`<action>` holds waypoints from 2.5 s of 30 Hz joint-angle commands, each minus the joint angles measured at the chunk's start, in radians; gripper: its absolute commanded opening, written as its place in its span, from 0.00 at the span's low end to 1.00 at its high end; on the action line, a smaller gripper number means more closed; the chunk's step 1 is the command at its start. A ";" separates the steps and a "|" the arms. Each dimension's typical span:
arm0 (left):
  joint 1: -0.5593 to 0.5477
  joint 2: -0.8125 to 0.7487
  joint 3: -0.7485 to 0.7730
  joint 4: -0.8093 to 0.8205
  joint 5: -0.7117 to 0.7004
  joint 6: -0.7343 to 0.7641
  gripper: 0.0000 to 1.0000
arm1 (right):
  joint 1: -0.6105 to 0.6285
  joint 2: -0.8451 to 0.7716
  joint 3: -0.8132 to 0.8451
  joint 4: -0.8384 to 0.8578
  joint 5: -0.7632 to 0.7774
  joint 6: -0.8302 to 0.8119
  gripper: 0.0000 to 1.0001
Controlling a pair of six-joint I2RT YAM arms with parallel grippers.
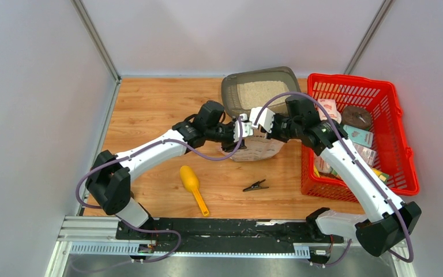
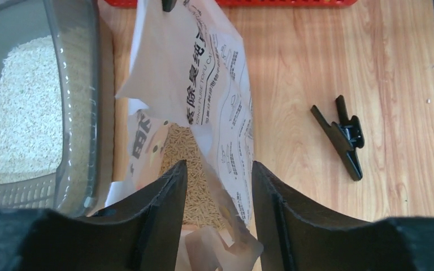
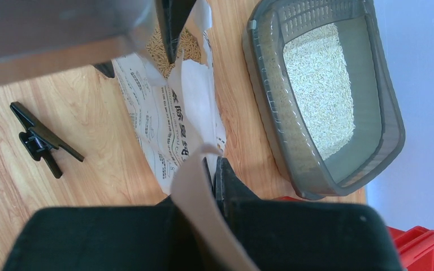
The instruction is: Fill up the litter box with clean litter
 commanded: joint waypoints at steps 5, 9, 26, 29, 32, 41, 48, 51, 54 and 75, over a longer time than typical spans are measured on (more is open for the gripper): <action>0.021 -0.007 0.057 0.036 0.315 -0.085 0.29 | -0.029 -0.012 0.051 0.095 0.023 0.028 0.00; 0.062 0.044 0.119 -0.014 0.473 -0.125 0.17 | -0.052 0.006 0.071 0.088 0.003 0.043 0.00; 0.162 -0.373 -0.054 -0.389 -0.046 -0.077 0.65 | -0.061 -0.055 0.123 0.033 -0.053 0.131 0.64; 0.164 -0.402 -0.105 -0.467 -0.309 -0.229 0.66 | -0.058 -0.085 0.151 0.051 -0.056 0.200 0.80; 0.164 -0.376 -0.110 -0.581 -0.519 -0.464 0.71 | -0.057 -0.105 0.166 0.085 -0.059 0.253 0.91; 0.165 -0.283 -0.185 -0.687 -0.587 -0.704 0.76 | -0.054 -0.092 0.169 0.102 -0.036 0.231 0.96; 0.164 -0.240 -0.320 -0.632 -0.278 -0.826 0.78 | -0.054 -0.079 0.163 0.108 0.010 0.211 1.00; 0.165 -0.209 -0.360 -0.609 -0.274 -0.909 0.79 | -0.054 -0.070 0.151 0.128 0.029 0.211 1.00; 0.165 -0.155 -0.348 -0.545 -0.243 -0.944 0.79 | -0.052 -0.056 0.137 0.146 0.032 0.197 1.00; 0.165 0.115 0.025 -0.598 -0.492 -0.725 0.80 | -0.055 -0.043 0.169 0.137 0.136 0.170 1.00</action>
